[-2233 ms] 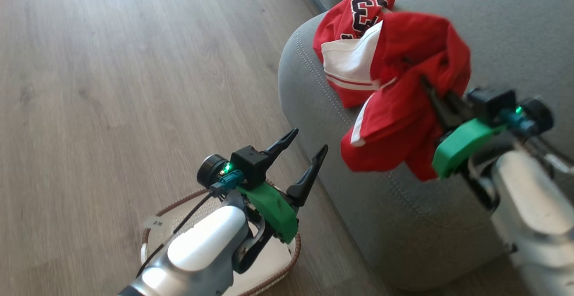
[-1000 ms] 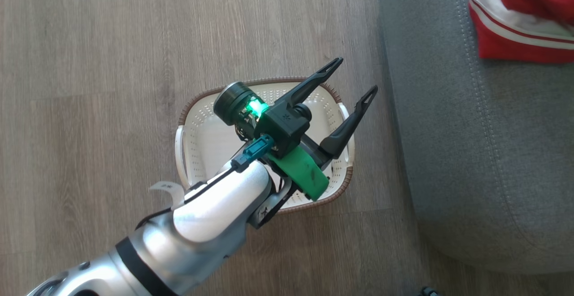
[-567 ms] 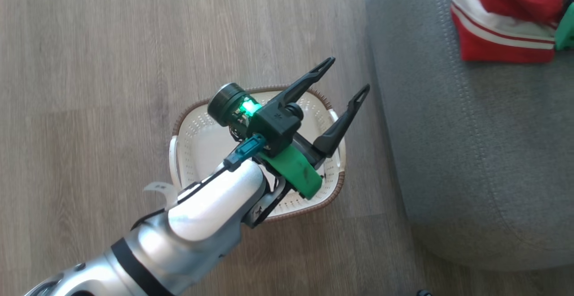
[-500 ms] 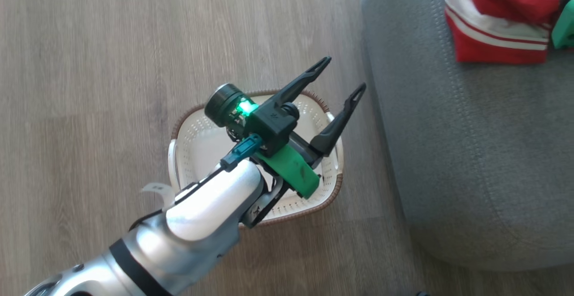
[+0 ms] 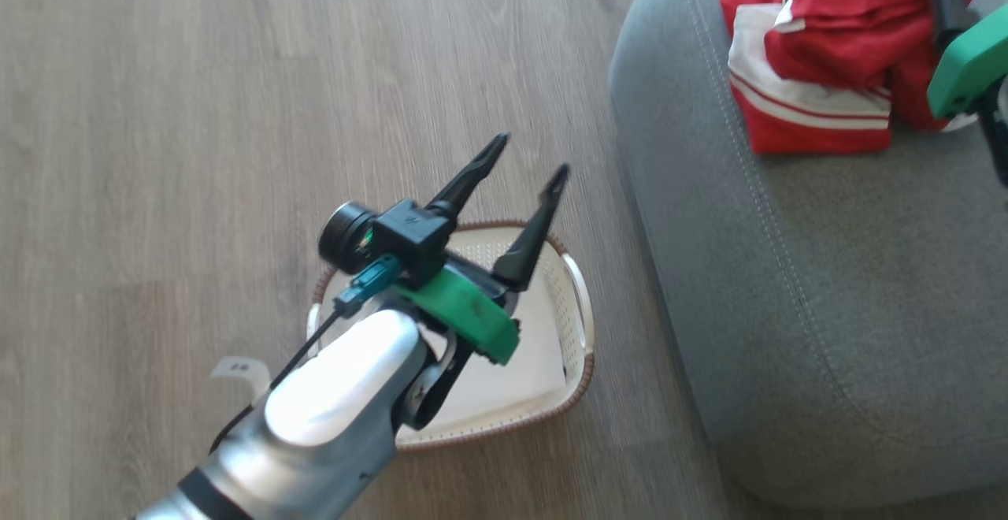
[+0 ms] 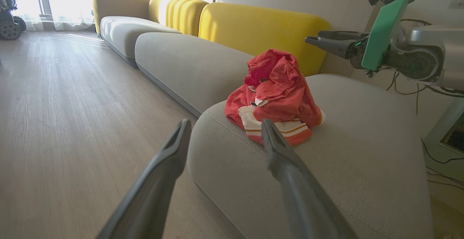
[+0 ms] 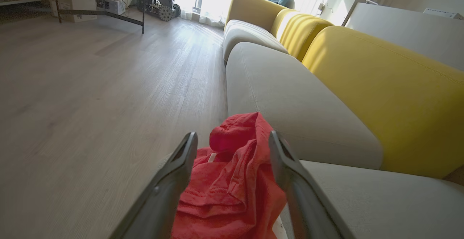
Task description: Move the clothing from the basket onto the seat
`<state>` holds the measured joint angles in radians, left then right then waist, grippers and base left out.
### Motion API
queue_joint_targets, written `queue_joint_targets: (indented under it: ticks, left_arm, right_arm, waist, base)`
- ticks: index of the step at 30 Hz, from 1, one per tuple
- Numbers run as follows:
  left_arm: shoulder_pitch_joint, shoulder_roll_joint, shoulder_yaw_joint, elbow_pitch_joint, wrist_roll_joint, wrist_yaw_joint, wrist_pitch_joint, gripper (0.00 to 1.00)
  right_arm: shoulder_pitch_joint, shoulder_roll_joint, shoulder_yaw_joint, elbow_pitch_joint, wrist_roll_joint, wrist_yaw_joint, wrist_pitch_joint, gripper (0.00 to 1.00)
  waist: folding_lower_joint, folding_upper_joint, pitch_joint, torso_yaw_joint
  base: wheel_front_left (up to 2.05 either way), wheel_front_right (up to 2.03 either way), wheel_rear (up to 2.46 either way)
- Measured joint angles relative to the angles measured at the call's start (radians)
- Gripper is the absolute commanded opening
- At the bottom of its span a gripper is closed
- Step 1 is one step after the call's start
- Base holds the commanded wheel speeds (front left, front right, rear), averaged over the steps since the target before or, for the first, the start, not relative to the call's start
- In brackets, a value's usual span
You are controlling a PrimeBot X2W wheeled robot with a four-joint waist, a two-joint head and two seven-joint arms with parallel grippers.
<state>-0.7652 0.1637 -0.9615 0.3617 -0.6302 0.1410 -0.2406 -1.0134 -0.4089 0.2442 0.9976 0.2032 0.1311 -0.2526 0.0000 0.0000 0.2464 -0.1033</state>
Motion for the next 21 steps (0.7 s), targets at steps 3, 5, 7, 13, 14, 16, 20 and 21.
queue_joint_targets:
  ticks: [3, 5, 7, 13, 14, 16, 20, 21]
  left_arm:
    - [0.041, 0.007, 0.030, 0.019, -0.023, 0.003, -0.003, 1.00]
    - [0.068, 0.015, 0.050, 0.032, -0.035, 0.010, -0.004, 1.00]
    - [0.098, 0.029, 0.070, 0.040, -0.039, 0.019, -0.009, 1.00]
    - [0.206, 0.078, 0.117, 0.049, -0.059, 0.049, -0.009, 1.00]
    - [0.225, 0.086, 0.127, 0.049, -0.065, 0.054, -0.009, 1.00]
    - [0.263, 0.104, 0.143, 0.050, -0.073, 0.065, -0.009, 1.00]
    - [0.334, 0.134, 0.188, 0.047, -0.082, 0.106, -0.009, 1.00]
    - [0.352, 0.139, 0.206, 0.042, -0.084, 0.115, -0.009, 1.00]
  right_arm:
    - [0.034, 0.003, 0.018, -0.026, 0.016, 0.000, 0.000, 1.00]
    - [0.057, 0.012, 0.022, -0.046, 0.027, 0.000, 0.000, 1.00]
    - [0.086, 0.023, 0.021, -0.066, 0.030, 0.000, 0.000, 1.00]
    - [0.200, 0.067, -0.028, -0.129, 0.014, 0.000, 0.000, 1.00]
    - [0.222, 0.079, -0.041, -0.143, 0.008, 0.000, 0.000, 1.00]
    - [0.266, 0.104, -0.063, -0.177, -0.002, 0.000, 0.000, 1.00]
    - [0.364, 0.158, -0.115, -0.256, -0.024, 0.000, 0.000, 1.00]
    - [0.392, 0.170, -0.129, -0.277, -0.032, 0.000, 0.000, 1.00]
  waist:
    - [0.0000, 0.0000, -0.040, 0.010]
    - [0.0000, 0.0000, -0.064, 0.018]
    - [0.0000, 0.0000, -0.089, 0.029]
    - [0.0000, 0.0000, -0.156, 0.066]
    - [0.0000, 0.0000, -0.166, 0.072]
    - [0.0000, 0.0000, -0.184, 0.086]
    - [0.0000, 0.0000, -0.216, 0.111]
    - [0.0000, 0.0000, -0.223, 0.117]
  base:
    - [0.00, 0.00, 0.00]
    - [0.00, 0.00, 0.00]
    - [0.00, 0.00, 0.00]
    - [0.00, 0.00, 0.00]
    - [0.00, 0.00, 0.00]
    - [0.00, 0.00, 0.00]
    - [0.00, 0.00, 0.00]
    - [0.00, 0.00, 0.00]
